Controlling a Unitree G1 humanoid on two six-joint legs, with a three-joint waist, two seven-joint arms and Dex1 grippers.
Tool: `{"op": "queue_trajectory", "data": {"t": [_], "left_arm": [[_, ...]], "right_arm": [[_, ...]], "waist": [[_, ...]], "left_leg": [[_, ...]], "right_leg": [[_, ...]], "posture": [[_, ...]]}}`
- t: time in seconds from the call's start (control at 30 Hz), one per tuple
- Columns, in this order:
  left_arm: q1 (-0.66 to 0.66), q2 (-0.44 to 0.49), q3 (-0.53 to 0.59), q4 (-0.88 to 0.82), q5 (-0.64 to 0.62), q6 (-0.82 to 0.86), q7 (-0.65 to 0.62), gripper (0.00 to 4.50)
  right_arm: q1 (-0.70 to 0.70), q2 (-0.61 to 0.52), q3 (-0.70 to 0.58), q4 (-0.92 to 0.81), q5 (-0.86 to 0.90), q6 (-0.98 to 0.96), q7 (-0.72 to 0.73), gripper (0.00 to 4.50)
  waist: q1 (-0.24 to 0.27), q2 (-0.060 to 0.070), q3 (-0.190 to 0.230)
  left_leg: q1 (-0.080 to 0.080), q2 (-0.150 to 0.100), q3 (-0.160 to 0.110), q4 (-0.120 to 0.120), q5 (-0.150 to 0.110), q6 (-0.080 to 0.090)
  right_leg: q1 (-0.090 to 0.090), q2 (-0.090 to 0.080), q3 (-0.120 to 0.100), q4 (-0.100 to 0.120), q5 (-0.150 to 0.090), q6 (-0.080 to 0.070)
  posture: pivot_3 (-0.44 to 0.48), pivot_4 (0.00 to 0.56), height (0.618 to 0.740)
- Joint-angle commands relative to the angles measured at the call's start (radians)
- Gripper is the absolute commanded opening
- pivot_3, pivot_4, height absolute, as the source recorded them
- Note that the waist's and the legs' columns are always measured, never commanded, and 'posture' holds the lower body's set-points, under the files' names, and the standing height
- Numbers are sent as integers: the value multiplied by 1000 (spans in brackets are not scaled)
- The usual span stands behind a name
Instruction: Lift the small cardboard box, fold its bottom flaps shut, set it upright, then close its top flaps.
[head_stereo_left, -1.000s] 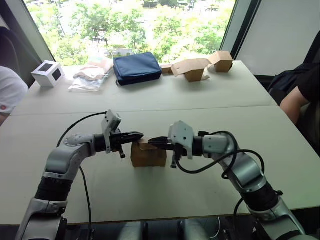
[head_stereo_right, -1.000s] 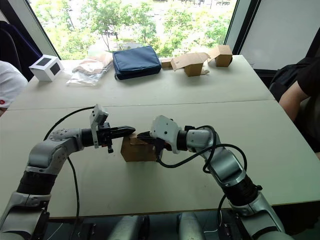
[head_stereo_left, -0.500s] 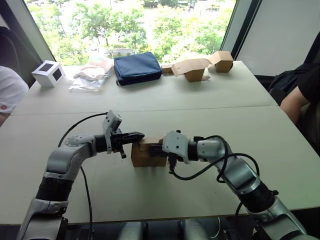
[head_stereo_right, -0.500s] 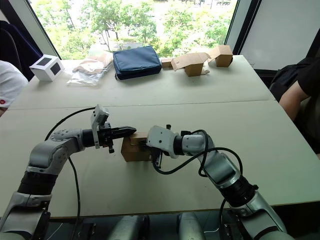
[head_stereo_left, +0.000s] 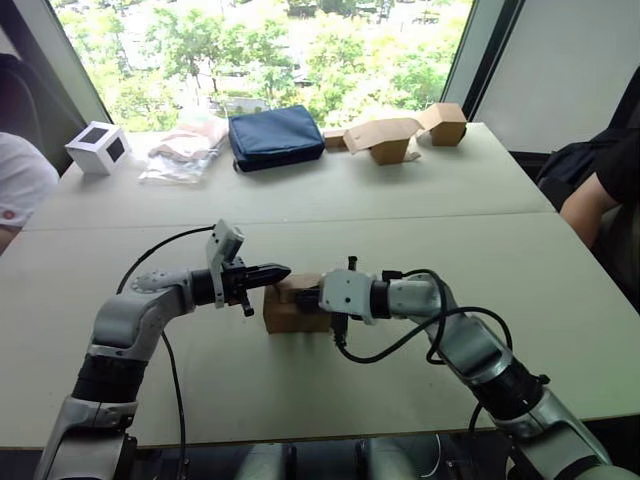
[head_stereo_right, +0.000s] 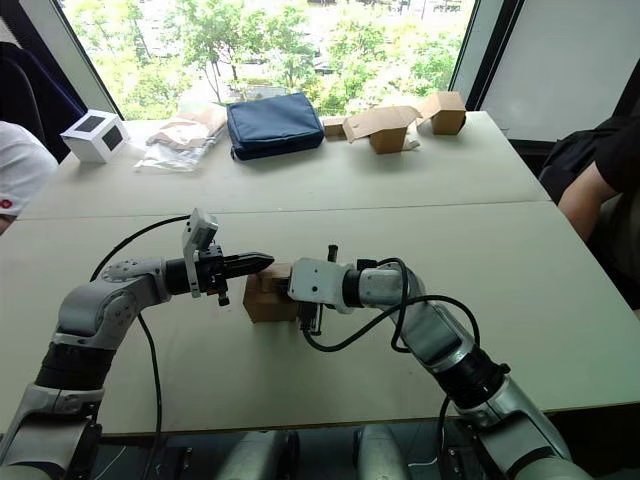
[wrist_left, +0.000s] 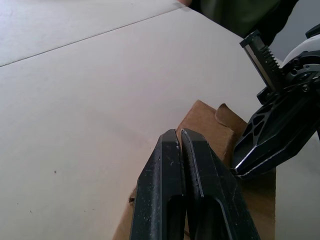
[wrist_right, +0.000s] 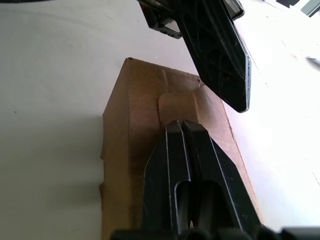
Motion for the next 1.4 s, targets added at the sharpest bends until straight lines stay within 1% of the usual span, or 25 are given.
{"op": "queue_trajectory", "data": {"t": [0.03, 0.27, 0.47, 0.7, 1.0, 1.13, 1.23, 1.4], "left_arm": [[-2, 8, 14, -38, -5, -7, -1, 95], [-4, 12, 23, -25, 1, -17, 4, 95], [-12, 7, 31, -14, -4, -16, 12, 95], [-11, -7, 26, -9, -6, -9, 23, 95], [0, -14, 30, -10, -10, -4, 27, 95], [3, -16, 31, -13, -14, 1, 32, 95], [12, -16, 23, -20, -11, -5, 28, 95], [34, 14, -30, -53, 33, -34, -5, 95]], "right_arm": [[7, 2, 1, 12, -25, 1, -9, 0], [35, 26, -65, -72, 104, 61, 33, 0], [46, 22, -74, -116, 150, 77, 59, 0], [22, 23, -35, -52, 69, 60, 21, 0], [4, 26, -16, -1, -1, 27, -7, 0], [-4, 11, 3, 26, -61, -24, -22, 0], [5, 19, -2, 18, -57, -20, -19, 0], [34, 40, -46, -48, 41, 45, 16, 0]], "waist": [[0, 0, 0], [-1, 0, 0], [-2, 0, 0], [-1, 0, 0], [-1, 0, 0], [-1, 0, 0], [-1, 0, 0], [-1, 0, 0]], "left_leg": [[0, 0, 0, 0, 0, 0], [1, 0, 0, 0, 0, 0], [1, 0, 0, -1, 0, 0], [1, 0, 0, -1, 0, 0], [1, 0, 0, -1, 0, 0], [1, 0, 0, -1, 0, 0], [1, 0, 0, -1, 0, 0], [1, 0, 0, -1, 0, 0]], "right_leg": [[0, 0, 0, 0, 0, 0], [0, 0, 0, 0, 0, 0], [0, 0, 0, 0, 0, 0], [0, 0, 0, 0, 0, 0], [0, 0, 0, 0, 0, 0], [0, 0, 0, 0, 0, 0], [0, 0, 0, 0, 0, 0], [0, 0, 0, 0, 0, 0]], "posture": [[0, 150, 740], [0, 150, 740], [0, 150, 740], [0, 150, 740], [0, 150, 740], [0, 150, 740], [0, 150, 740], [0, 150, 740]]}}
